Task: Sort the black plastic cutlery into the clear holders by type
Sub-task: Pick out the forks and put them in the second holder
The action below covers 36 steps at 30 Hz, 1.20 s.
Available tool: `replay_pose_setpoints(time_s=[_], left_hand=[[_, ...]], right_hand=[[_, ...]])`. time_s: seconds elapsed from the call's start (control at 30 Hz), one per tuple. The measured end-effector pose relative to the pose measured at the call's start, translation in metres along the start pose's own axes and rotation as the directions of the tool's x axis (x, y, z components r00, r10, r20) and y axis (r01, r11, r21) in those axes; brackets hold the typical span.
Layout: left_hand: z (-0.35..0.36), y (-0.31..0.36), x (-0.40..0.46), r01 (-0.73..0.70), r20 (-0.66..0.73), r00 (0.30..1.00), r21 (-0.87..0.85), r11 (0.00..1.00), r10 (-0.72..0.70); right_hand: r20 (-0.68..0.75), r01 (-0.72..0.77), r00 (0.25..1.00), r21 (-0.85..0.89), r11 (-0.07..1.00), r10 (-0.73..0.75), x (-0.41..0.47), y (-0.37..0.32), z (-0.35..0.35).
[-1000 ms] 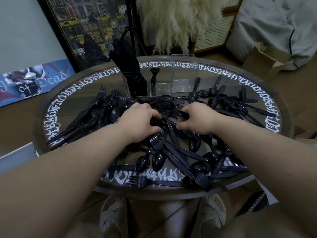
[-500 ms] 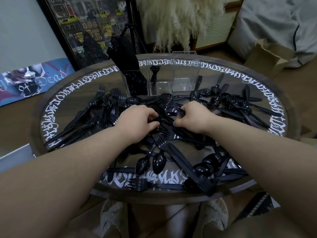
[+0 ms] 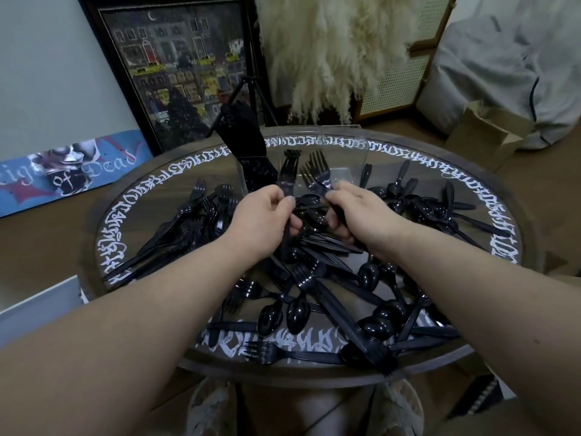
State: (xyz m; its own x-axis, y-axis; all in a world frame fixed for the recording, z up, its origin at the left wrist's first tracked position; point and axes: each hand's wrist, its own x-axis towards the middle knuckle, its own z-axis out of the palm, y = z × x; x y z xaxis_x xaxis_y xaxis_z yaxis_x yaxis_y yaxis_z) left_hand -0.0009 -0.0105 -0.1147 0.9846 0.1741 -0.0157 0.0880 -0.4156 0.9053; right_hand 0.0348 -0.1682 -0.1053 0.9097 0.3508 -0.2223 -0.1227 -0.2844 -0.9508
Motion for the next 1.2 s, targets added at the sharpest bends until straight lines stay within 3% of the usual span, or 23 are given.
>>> replay_pose_setpoints(time_s=[0.47, 0.7, 0.8, 1.0, 1.2], left_hand=[[0.007, 0.007, -0.006, 0.089, 0.092, 0.993, -0.196, 0.977, -0.072], [0.006, 0.000, -0.004, -0.036, 0.022, 0.999, -0.013, 0.999, 0.036], [0.002, -0.003, -0.002, -0.057, -0.041, 0.997, 0.051, 0.997, 0.059], [-0.002, -0.005, -0.002, -0.009, 0.017, 1.000, 0.056, 0.998, 0.008], [0.003, -0.002, -0.004, -0.060, 0.095, 0.994, 0.017, 0.998, 0.059]], right_hand=[[-0.088, 0.051, 0.996, 0.235, 0.971, -0.031, 0.008, -0.004, 0.023], [-0.033, -0.058, 0.997, 0.367, 0.929, 0.075, 0.007, -0.008, 0.027], [-0.007, -0.080, 0.996, 0.332, 0.940, 0.087, 0.007, -0.010, 0.025], [0.153, -0.105, 0.986, 0.256, 0.961, 0.067, 0.002, -0.009, 0.016], [0.064, -0.043, 0.998, 0.247, 0.968, 0.028, 0.005, -0.006, 0.015]])
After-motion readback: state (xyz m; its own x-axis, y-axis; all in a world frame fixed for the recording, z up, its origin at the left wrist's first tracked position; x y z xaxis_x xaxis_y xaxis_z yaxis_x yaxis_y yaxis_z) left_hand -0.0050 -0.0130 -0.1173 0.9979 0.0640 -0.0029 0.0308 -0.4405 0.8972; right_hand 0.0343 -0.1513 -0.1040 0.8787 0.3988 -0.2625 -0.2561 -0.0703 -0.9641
